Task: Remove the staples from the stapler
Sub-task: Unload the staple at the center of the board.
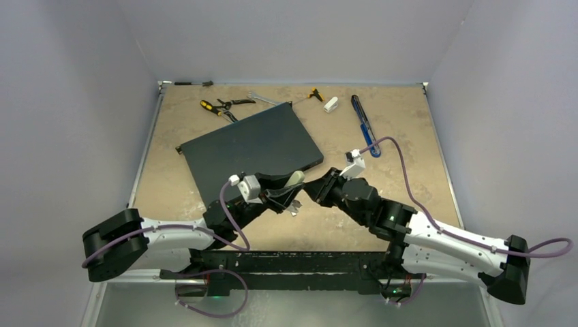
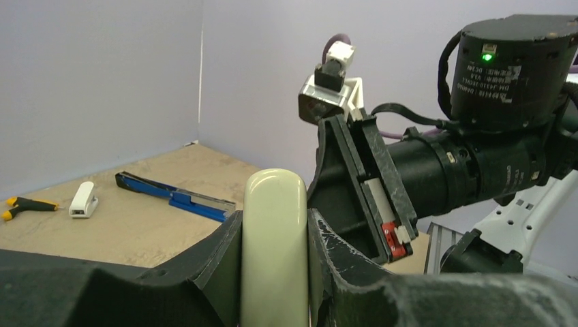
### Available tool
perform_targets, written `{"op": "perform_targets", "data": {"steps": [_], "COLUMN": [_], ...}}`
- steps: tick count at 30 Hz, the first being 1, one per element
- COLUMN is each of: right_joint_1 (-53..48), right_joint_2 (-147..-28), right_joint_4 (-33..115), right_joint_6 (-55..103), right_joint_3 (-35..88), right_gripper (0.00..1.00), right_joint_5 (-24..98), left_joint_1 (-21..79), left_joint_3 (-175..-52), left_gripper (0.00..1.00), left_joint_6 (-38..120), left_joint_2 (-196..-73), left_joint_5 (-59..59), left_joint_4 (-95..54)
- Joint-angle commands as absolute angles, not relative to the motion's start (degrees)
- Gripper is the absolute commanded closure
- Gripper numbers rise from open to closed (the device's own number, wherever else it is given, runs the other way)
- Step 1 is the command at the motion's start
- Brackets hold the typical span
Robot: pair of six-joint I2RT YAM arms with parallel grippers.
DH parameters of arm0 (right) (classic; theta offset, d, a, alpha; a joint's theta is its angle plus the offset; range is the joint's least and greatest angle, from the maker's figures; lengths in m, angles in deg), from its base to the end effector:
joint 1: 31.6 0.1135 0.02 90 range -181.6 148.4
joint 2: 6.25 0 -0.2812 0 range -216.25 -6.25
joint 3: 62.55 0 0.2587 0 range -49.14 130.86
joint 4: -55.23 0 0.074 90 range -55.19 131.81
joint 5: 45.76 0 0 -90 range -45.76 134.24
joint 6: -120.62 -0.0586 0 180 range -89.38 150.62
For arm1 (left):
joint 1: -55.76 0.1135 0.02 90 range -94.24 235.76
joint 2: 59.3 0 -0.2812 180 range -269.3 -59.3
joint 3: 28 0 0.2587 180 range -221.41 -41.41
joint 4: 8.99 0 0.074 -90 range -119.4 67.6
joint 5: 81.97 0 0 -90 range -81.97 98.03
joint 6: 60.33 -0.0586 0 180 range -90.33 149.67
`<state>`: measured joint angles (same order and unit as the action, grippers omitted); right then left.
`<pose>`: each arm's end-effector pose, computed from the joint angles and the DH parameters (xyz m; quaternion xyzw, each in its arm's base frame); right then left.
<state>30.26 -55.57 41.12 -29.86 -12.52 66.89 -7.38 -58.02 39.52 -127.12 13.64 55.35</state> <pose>0.1236 0.1833 0.3003 0.1124 0.7709 0.4581 0.4281 0.1120 -0.2085 0.2745 0.1984 0.4882 -0.4846 0.6982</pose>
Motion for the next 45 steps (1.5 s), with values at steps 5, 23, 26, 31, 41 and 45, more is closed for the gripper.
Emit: {"op": "perform_targets", "data": {"steps": [5, 23, 26, 31, 41, 45], "right_joint_1": [30.5, 30.5, 30.5, 30.5, 30.5, 30.5], "right_joint_2": [-52.2, -38.9, -37.9, -36.2, -34.7, -34.1], "right_joint_4": [31.6, 13.8, 12.7, 11.7, 9.6, 10.0], "right_joint_6": [-27.5, -35.1, -36.2, -36.9, -38.0, -38.0], "right_joint_3": [-9.1, -7.4, -7.6, -8.2, -8.3, -8.9], "right_gripper": [0.73, 0.66, 0.66, 0.65, 0.63, 0.62], "right_joint_5": [75.1, 84.7, 84.9, 85.1, 85.8, 85.7], "left_joint_1": [-7.3, -3.1, -0.8, 2.1, 2.6, 2.6], "left_joint_3": [-58.8, -94.1, -101.6, -112.5, -120.7, -120.0], "left_gripper": [1.0, 1.0, 1.0, 1.0, 1.0, 1.0], "left_joint_6": [40.3, 48.1, 47.9, 47.8, 47.8, 47.6], "left_joint_2": [-123.4, -139.4, -145.3, -154.8, -160.4, -156.5], "left_joint_5": [13.4, 22.6, 19.5, 15.7, 13.9, 14.2], "left_joint_4": [48.2, -16.0, -26.1, -39.2, -49.5, -47.9]}}
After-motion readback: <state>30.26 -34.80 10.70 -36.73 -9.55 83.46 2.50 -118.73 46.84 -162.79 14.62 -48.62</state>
